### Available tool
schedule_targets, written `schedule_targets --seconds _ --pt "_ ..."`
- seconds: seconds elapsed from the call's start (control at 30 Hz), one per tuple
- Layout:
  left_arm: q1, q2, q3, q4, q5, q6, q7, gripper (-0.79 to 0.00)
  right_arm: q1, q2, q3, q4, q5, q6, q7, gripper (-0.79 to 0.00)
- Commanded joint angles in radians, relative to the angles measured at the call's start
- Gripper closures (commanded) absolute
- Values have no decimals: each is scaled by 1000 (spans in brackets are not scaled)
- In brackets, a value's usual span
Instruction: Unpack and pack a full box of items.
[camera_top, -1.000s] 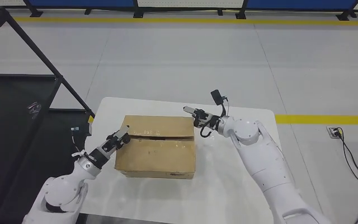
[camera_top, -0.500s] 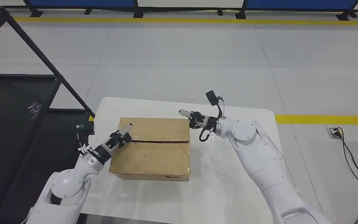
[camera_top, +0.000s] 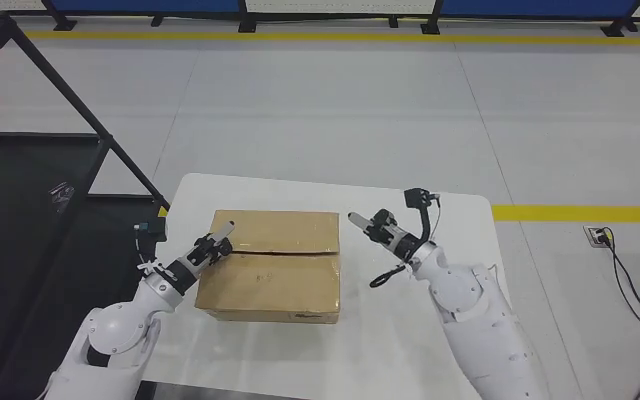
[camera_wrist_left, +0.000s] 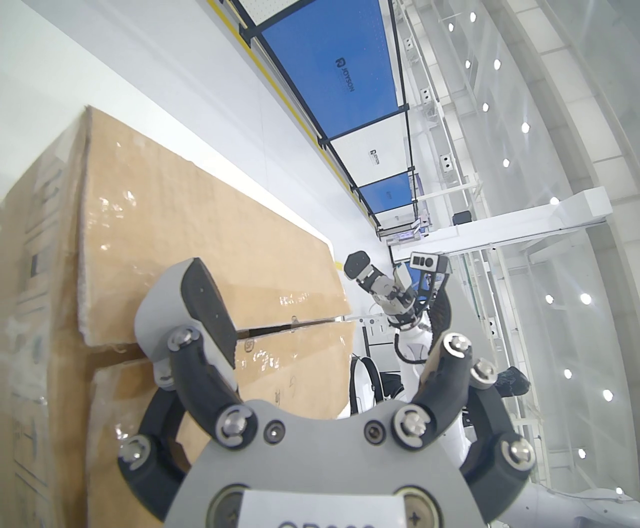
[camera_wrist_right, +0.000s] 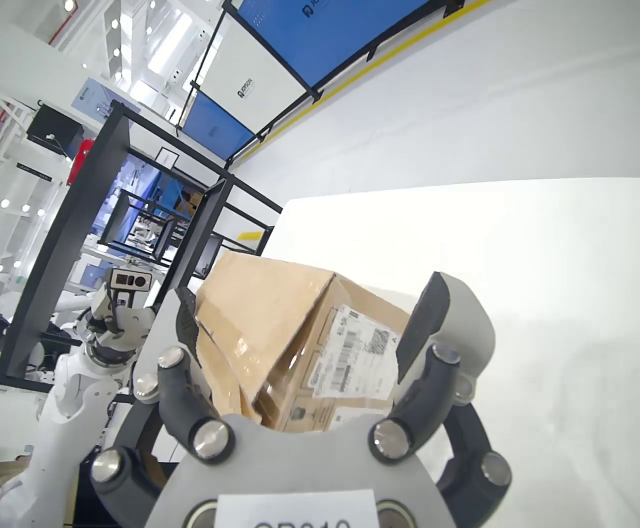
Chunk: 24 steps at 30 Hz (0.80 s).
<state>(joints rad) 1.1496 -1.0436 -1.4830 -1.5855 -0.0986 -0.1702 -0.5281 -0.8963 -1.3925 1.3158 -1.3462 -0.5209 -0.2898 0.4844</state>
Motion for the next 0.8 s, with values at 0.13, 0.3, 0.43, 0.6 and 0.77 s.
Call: schedule_targets --seconds 0.13,0.3,0.43,0.6,0.77 --pt "3 5 -7 -28 44 -7 -34 -785 11 0 -2 9 2 1 2 -785" --pt "3 5 -7 -28 44 -7 -34 -785 11 0 -2 9 2 1 2 -785" --pt "3 5 -7 -28 44 -7 -34 -785 11 0 -2 9 2 1 2 -785" --pt "3 5 -7 -28 44 -7 -34 -785 -26 15 -8 -26 -226 -32 -60 -785" --pt "3 5 -7 -28 44 -7 -34 -785 -101 33 -33 -65 -570 2 -180 -785"
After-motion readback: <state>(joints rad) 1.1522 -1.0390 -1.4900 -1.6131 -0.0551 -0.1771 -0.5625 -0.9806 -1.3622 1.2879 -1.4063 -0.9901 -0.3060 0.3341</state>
